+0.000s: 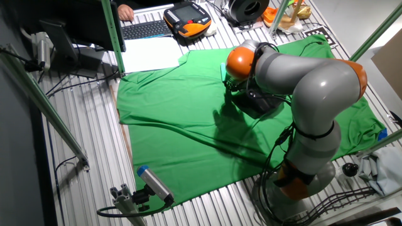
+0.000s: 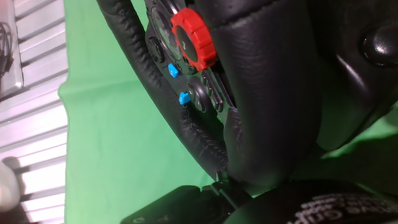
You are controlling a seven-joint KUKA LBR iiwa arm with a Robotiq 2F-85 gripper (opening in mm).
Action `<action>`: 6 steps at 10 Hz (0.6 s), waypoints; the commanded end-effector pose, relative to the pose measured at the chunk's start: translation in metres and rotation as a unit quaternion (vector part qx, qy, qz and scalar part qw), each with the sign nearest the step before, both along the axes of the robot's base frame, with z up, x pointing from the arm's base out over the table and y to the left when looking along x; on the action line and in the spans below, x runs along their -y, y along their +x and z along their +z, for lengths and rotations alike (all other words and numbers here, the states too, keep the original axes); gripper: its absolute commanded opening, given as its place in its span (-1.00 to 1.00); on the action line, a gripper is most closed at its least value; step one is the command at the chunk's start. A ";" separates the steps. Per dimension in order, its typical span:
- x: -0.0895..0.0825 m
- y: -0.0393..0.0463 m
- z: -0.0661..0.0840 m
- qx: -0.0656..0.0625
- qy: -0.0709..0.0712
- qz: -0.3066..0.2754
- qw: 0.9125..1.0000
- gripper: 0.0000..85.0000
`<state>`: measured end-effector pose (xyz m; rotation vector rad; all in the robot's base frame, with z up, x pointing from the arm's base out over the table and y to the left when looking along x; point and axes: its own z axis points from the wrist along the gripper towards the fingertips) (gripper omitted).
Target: Rotate the steering wheel 90 degrees clockwise
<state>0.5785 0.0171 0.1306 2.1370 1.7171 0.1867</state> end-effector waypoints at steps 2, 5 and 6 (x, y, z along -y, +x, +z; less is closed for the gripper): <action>0.001 0.0017 -0.002 0.006 -0.004 -0.003 1.000 -0.60; 0.002 0.0029 -0.002 0.008 -0.006 -0.007 1.000 -0.60; 0.001 0.0030 -0.003 0.010 -0.007 -0.008 1.000 -0.60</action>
